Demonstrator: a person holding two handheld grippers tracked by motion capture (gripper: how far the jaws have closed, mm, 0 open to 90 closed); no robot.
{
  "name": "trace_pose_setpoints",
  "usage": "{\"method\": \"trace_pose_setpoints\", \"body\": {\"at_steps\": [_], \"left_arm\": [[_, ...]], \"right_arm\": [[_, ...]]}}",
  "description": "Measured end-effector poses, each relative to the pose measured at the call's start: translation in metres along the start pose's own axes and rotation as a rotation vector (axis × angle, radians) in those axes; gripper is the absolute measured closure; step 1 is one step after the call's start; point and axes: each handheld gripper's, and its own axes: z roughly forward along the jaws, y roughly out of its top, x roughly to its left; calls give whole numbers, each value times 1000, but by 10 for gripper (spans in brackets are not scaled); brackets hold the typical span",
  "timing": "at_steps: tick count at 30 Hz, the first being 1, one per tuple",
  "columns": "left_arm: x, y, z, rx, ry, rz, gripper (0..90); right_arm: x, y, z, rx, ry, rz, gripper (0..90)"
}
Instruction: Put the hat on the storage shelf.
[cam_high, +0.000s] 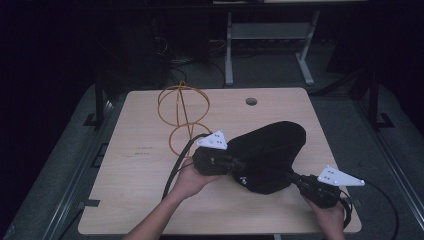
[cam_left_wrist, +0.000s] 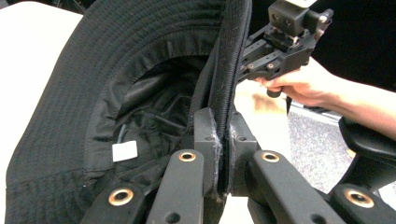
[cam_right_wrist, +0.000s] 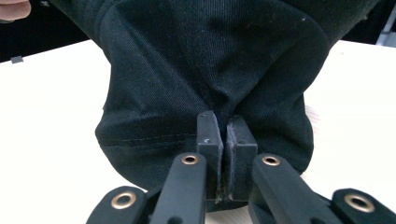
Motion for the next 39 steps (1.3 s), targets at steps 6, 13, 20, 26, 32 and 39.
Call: {"method": "trace_pose_setpoints", "body": {"at_steps": [6, 13, 20, 26, 32, 39], "left_arm": [[-4, -1, -6, 29, 37, 32, 792], [-9, -4, -12, 69, 94, 71, 678], [-11, -10, -23, 66, 122, 74, 537], [-13, -25, -33, 68, 146, 71, 462], [-14, -42, -47, 58, 184, 70, 402], [-9, -67, -56, 59, 224, 43, 371]], "right_arm": [[3, 7, -5, -22, -4, -23, 879], [6, 18, -11, -42, -2, -52, 882], [7, 29, -19, -56, -5, -69, 885], [6, 45, -25, -61, -9, -67, 885], [4, 63, -33, -77, -18, -45, 885], [-2, 81, -36, -71, -25, -42, 885]]}}
